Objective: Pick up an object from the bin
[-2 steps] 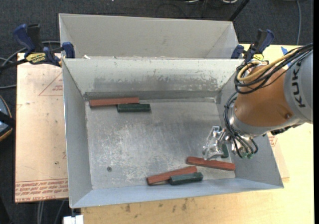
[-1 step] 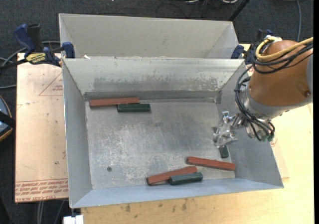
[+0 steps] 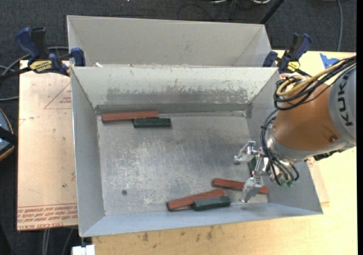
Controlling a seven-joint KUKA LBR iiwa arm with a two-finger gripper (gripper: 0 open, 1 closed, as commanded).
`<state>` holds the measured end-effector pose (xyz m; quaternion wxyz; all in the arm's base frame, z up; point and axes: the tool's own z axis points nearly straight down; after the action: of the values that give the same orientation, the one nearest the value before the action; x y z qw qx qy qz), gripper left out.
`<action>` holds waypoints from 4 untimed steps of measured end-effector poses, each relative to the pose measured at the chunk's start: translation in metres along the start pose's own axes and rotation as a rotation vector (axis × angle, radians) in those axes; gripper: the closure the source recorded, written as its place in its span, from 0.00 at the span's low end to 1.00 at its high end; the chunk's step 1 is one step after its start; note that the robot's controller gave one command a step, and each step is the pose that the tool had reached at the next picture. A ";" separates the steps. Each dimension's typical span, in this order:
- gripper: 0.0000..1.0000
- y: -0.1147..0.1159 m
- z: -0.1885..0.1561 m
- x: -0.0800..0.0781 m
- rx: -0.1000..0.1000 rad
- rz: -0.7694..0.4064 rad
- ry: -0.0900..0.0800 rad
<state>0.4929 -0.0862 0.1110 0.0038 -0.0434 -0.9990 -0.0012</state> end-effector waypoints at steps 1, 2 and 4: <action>1.00 0.000 -0.004 -0.002 0.001 -0.001 -0.008; 0.00 0.000 -0.004 -0.002 0.001 -0.001 -0.008; 1.00 0.030 0.031 -0.003 0.002 -0.172 -0.017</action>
Offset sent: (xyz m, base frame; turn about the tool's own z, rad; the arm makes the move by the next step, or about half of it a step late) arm 0.0000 0.0000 0.0000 0.0000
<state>0.4981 -0.0565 0.0798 -0.0048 0.0426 -0.9991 -0.0001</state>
